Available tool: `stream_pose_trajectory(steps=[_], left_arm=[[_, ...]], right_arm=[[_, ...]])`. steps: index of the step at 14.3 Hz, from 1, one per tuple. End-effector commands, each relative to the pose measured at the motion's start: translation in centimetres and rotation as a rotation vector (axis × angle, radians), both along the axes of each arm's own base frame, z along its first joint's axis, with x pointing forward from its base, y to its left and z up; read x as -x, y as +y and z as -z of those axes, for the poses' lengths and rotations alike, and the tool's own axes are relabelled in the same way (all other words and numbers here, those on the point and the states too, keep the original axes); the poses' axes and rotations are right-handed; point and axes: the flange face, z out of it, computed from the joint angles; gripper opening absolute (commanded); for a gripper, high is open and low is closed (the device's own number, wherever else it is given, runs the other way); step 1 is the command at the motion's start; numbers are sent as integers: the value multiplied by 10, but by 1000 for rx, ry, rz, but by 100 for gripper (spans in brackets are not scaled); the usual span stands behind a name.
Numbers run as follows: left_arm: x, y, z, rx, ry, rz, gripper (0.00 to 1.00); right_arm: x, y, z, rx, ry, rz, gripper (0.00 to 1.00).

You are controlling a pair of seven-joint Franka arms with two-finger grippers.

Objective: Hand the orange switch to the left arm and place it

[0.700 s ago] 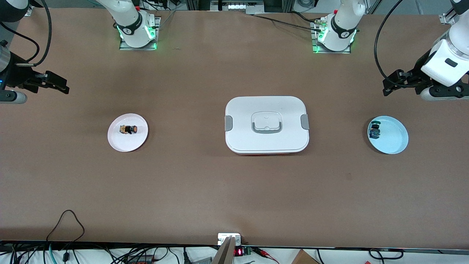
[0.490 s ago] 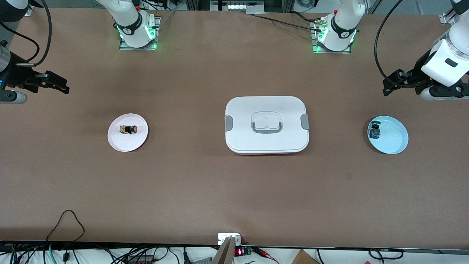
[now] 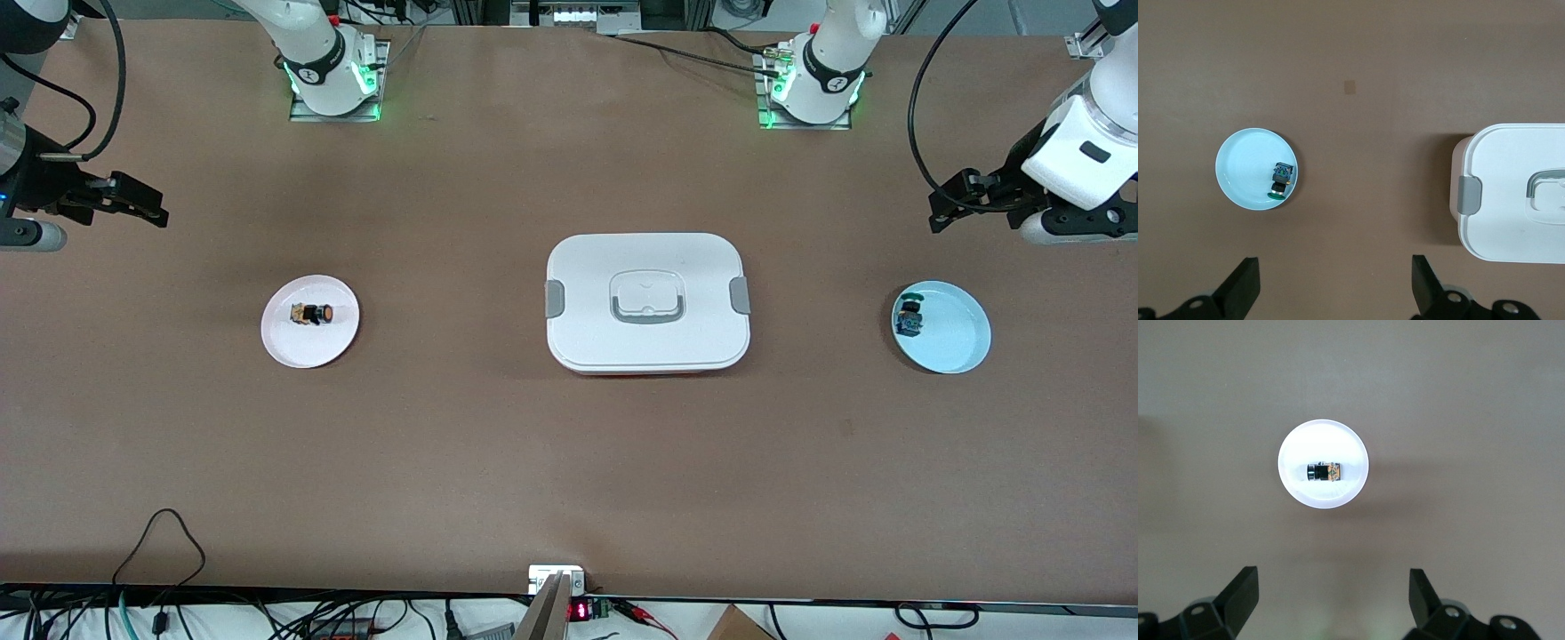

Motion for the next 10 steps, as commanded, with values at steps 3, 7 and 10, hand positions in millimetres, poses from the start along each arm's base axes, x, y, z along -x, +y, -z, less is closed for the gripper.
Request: stream_pose_trajectory(steps=[3,7,10], left_arm=[[-2,2,-5,-19,-3,-3,100],[-2,3,-5,-19,-3,-5,100],[-2,3,-5,-19,-3,-5,100]], right_arm=[[-7,1,27,-2,54,-8,100],[-21,-2,54,1,71,4,100],[-35,0,75,17,62,1,100]])
